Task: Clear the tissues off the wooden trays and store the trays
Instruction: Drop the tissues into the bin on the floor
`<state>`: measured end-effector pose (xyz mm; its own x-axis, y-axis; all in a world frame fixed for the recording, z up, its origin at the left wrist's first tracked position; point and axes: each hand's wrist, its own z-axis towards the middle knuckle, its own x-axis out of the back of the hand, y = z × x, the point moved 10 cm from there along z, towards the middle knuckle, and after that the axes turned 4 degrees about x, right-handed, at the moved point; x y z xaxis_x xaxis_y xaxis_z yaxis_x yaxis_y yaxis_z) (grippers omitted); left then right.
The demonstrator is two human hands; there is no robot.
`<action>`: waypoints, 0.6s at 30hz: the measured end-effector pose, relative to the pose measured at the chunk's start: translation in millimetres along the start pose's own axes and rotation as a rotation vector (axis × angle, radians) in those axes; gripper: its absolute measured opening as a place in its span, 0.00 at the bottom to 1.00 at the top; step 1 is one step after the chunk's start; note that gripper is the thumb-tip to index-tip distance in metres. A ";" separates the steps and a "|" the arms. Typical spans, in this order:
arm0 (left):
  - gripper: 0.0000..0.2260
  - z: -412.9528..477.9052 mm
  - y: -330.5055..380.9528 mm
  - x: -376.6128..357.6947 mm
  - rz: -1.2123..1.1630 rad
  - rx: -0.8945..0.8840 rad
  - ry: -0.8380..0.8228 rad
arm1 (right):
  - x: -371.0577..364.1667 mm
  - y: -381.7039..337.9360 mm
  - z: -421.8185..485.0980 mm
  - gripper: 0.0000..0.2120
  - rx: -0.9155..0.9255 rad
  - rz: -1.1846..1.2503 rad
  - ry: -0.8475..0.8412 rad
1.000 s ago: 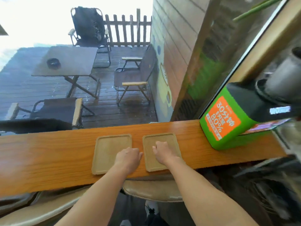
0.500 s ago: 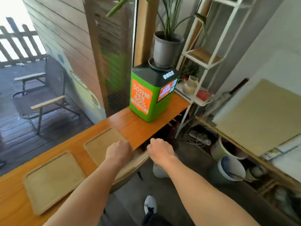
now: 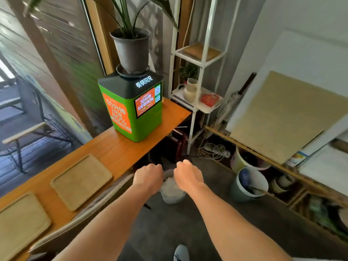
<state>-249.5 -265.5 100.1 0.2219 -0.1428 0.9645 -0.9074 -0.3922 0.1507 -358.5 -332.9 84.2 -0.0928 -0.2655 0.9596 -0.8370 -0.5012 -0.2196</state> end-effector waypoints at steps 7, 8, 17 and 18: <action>0.10 14.2 99.2 -51.0 0.106 -0.042 -0.104 | -11.6 121.8 -2.5 0.18 -0.148 0.104 -0.082; 0.10 14.1 104.1 -55.2 0.127 -0.057 -0.116 | -13.2 125.0 -2.1 0.18 -0.145 0.096 -0.083; 0.11 49.3 103.5 -76.9 0.108 -0.039 -0.147 | -32.1 137.5 11.0 0.14 -0.130 0.119 -0.140; 0.11 54.7 100.6 -81.7 0.114 -0.030 -0.161 | -37.5 138.4 13.0 0.13 -0.126 0.104 -0.160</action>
<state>-339.4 -343.0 24.6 0.1689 -0.3290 0.9291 -0.9397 -0.3383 0.0510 -463.8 -402.9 15.5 -0.1039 -0.4429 0.8905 -0.8891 -0.3600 -0.2827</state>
